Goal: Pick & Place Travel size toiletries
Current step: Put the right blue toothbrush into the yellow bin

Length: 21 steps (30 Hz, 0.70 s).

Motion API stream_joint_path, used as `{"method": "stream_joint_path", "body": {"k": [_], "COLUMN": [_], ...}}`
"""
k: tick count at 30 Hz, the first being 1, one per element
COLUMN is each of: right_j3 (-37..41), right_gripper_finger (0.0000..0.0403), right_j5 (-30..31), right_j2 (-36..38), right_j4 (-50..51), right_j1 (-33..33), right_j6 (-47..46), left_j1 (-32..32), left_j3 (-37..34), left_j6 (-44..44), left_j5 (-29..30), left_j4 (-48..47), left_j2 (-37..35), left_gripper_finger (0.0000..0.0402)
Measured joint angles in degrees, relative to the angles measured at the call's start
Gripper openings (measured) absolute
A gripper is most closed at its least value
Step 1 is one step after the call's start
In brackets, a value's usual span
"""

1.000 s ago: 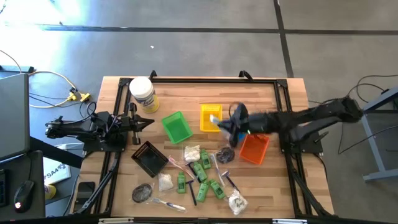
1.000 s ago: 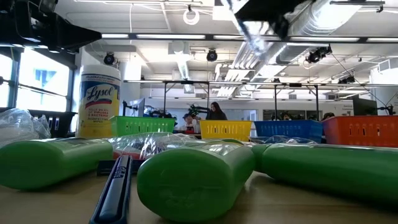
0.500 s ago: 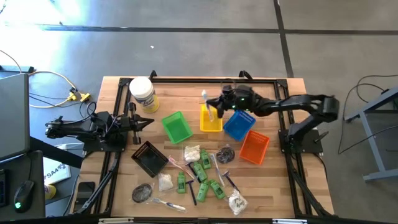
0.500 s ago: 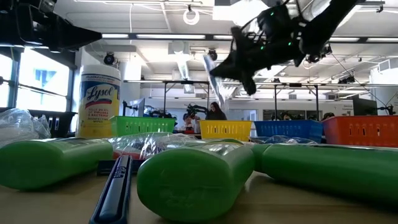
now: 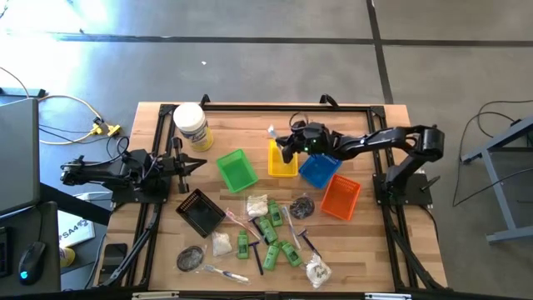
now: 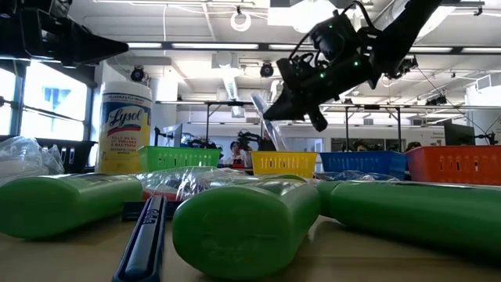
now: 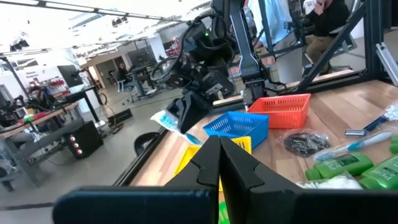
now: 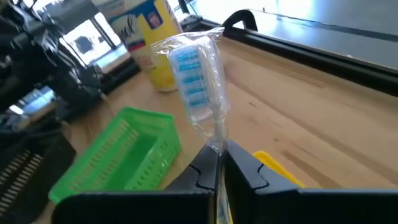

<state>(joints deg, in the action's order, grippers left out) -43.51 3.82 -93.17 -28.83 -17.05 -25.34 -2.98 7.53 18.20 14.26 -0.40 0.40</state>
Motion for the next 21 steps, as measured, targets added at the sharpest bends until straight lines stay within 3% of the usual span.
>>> {"method": "stream_joint_path", "body": {"k": [10,14,21], "right_j3": [0.00,0.00,0.02], "right_gripper_finger": [0.0005,0.0006,0.0036], "right_j5": [0.77,4.12,3.23], "right_j2": [0.00,-0.98,-3.11], "right_j4": [5.66,5.77,4.91], "right_j1": [1.37,1.55,1.60], "right_j6": [-3.00,-3.00,-2.95], "left_j1": [0.00,-0.01,-0.01], "left_j3": [0.00,0.00,0.00], "left_j6": [-0.02,-0.03,-0.04], "left_j5": [0.02,0.02,0.02], "left_j4": [0.32,0.50,0.50], "left_j2": [0.00,-0.02,-0.02], "left_gripper_finger": [0.0000,0.0000,0.0000]}}
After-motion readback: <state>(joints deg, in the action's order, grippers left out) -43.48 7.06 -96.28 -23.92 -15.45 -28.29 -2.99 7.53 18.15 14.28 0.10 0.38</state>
